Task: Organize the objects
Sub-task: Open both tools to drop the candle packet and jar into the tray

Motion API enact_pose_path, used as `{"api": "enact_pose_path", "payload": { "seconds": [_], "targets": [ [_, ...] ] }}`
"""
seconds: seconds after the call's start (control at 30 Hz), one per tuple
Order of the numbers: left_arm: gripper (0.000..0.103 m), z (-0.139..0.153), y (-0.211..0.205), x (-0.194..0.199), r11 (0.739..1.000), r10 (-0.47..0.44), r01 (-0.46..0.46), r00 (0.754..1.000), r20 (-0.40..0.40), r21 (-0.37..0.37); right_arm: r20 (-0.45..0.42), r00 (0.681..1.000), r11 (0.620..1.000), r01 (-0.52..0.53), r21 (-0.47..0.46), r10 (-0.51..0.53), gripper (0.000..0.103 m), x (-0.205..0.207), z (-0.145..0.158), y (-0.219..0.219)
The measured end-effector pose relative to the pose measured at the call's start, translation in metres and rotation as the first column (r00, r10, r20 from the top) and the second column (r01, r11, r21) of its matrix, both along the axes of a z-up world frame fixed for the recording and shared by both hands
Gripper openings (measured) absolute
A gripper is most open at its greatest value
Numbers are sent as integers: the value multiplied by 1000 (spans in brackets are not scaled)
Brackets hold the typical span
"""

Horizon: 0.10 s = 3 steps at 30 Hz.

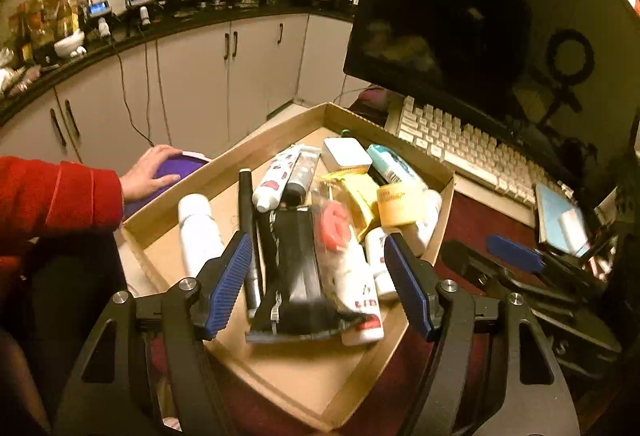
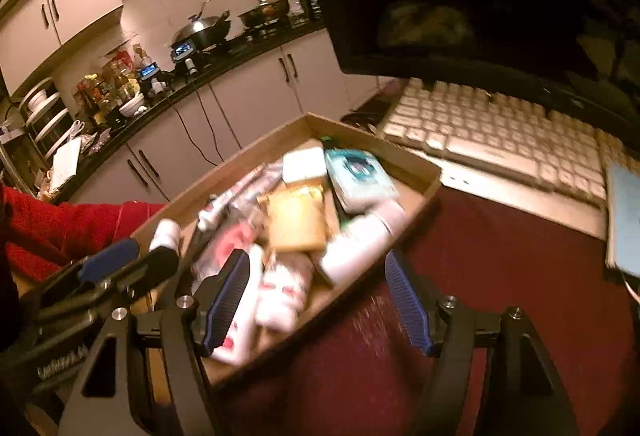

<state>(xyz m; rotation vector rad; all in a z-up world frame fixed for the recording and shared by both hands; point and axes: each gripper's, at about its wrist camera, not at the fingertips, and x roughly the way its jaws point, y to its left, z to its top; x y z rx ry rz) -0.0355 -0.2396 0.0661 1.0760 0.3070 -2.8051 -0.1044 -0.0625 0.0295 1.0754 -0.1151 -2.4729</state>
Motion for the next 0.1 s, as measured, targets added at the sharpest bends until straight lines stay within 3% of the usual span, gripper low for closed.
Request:
{"api": "enact_pose_path", "payload": {
  "seconds": [0.1],
  "targets": [
    [70,5,13,6,997,38,-39,999,-14,-72,12,1000,1000,-9,-6,9,71,15,-3,8]
  ]
}}
